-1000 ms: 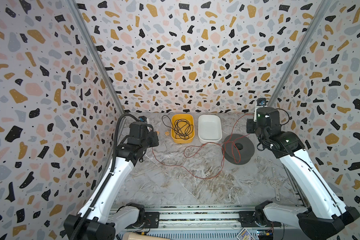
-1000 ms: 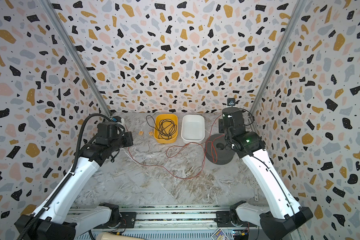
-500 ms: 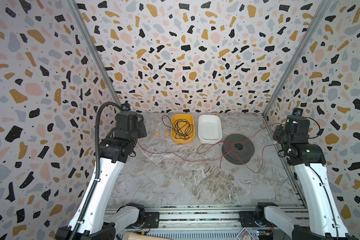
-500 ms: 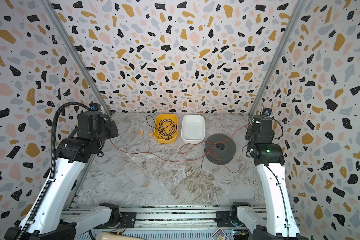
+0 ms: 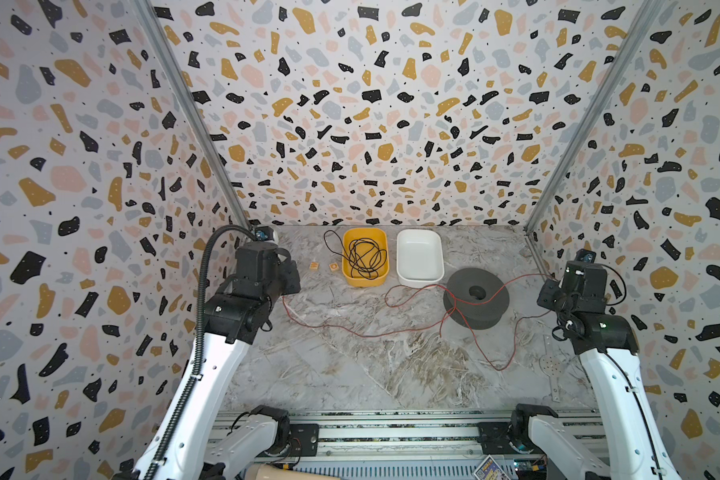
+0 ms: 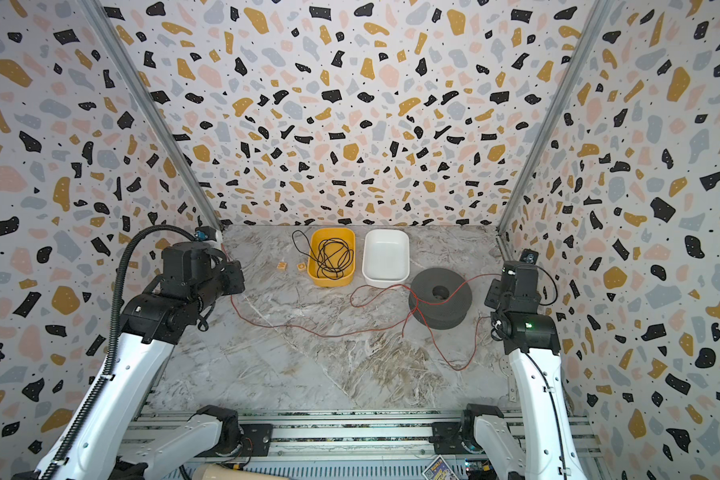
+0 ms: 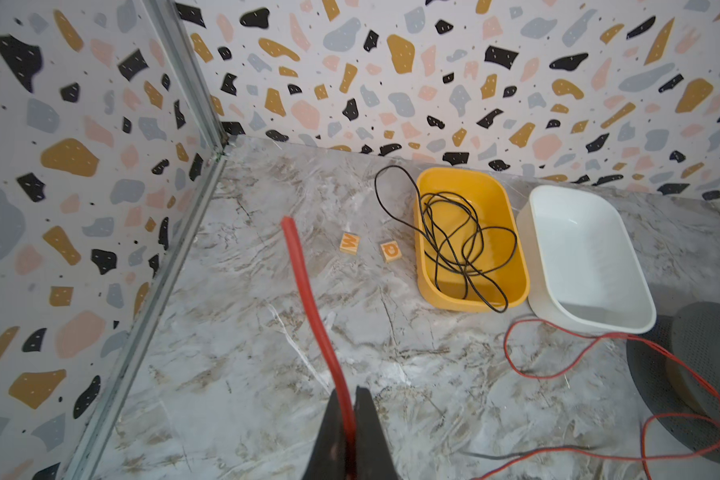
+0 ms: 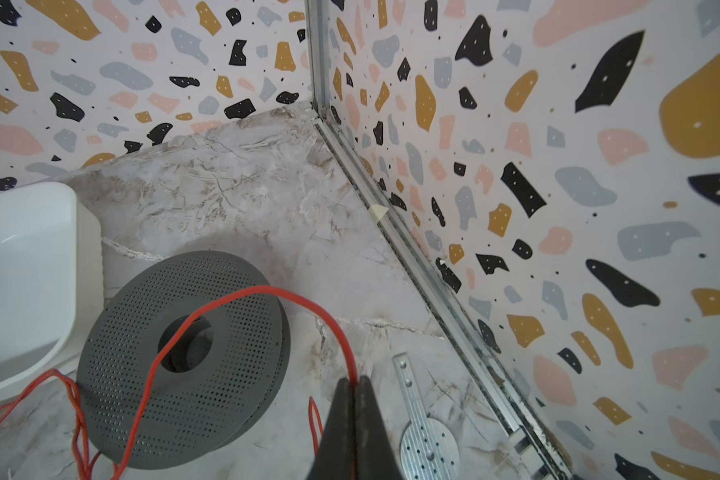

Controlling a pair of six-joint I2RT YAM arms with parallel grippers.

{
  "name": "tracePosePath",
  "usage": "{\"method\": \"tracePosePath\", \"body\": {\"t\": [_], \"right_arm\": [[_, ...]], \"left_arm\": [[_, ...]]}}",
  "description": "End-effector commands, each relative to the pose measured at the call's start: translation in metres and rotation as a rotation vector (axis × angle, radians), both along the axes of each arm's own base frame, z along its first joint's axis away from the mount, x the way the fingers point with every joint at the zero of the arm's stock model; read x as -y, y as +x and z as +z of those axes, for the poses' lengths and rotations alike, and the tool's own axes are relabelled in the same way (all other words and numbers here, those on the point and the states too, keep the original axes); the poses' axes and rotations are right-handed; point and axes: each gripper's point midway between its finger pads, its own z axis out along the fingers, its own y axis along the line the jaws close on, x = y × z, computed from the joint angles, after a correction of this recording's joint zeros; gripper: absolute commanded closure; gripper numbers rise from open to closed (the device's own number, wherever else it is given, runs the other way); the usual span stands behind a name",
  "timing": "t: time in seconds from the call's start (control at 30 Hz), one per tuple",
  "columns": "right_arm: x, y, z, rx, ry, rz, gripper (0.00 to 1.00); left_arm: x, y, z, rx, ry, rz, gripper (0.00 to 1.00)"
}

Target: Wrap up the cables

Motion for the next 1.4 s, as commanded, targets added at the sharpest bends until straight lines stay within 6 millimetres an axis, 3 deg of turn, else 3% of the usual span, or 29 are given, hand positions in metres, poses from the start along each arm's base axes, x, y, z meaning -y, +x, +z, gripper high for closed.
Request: {"method": "tracePosePath", "body": {"t": [0.0,0.1,0.37,0.43,0.5,0.63,0.7,0.9,1.03,1.17,1.27,1.37], "right_arm": [[-0.004,-0.001,0.005,0.056,0.063,-0.007,0.92],[-0.003,-0.005,-0.005,0.038,0.100,-0.034,0.91],[-0.029,-0.013,-0.022,0.030,0.232,0.068,0.83],[-0.036,-0.017,-0.027,0.024,0.253,0.098,0.74],[-0.039,-0.018,-0.031,0.022,0.255,0.115,0.54],[-0.052,-0.007,-0.032,0.057,0.297,0.198,0.25],[-0.063,0.005,-0.034,0.072,0.344,0.254,0.20],[-0.065,0.047,-0.031,0.093,0.356,0.297,0.19],[-0.060,0.080,-0.039,0.094,0.390,0.292,0.20],[-0.057,0.099,-0.052,0.085,0.434,0.281,0.28],[-0.064,0.110,-0.055,0.114,0.478,0.317,0.34],[-0.087,0.122,-0.062,0.103,0.588,0.396,0.35]], "left_arm": [[0.015,0.006,-0.010,0.002,-0.047,-0.062,1.00],[0.015,0.007,-0.019,-0.012,-0.040,-0.063,1.00],[0.014,0.011,-0.039,-0.043,-0.019,-0.059,1.00],[0.015,0.012,-0.044,-0.050,-0.019,-0.060,1.00],[0.018,0.013,-0.049,-0.050,-0.033,-0.069,1.00],[0.027,0.014,-0.059,-0.060,-0.067,-0.108,1.00],[0.032,0.014,-0.065,-0.069,-0.082,-0.134,1.00],[0.043,0.009,-0.083,-0.099,-0.124,-0.182,1.00],[0.047,0.008,-0.085,-0.105,-0.137,-0.198,1.00],[0.047,0.007,-0.085,-0.103,-0.144,-0.196,1.00],[0.048,0.005,-0.085,-0.098,-0.163,-0.199,1.00],[0.048,0.003,-0.085,-0.098,-0.158,-0.201,1.00]]}}
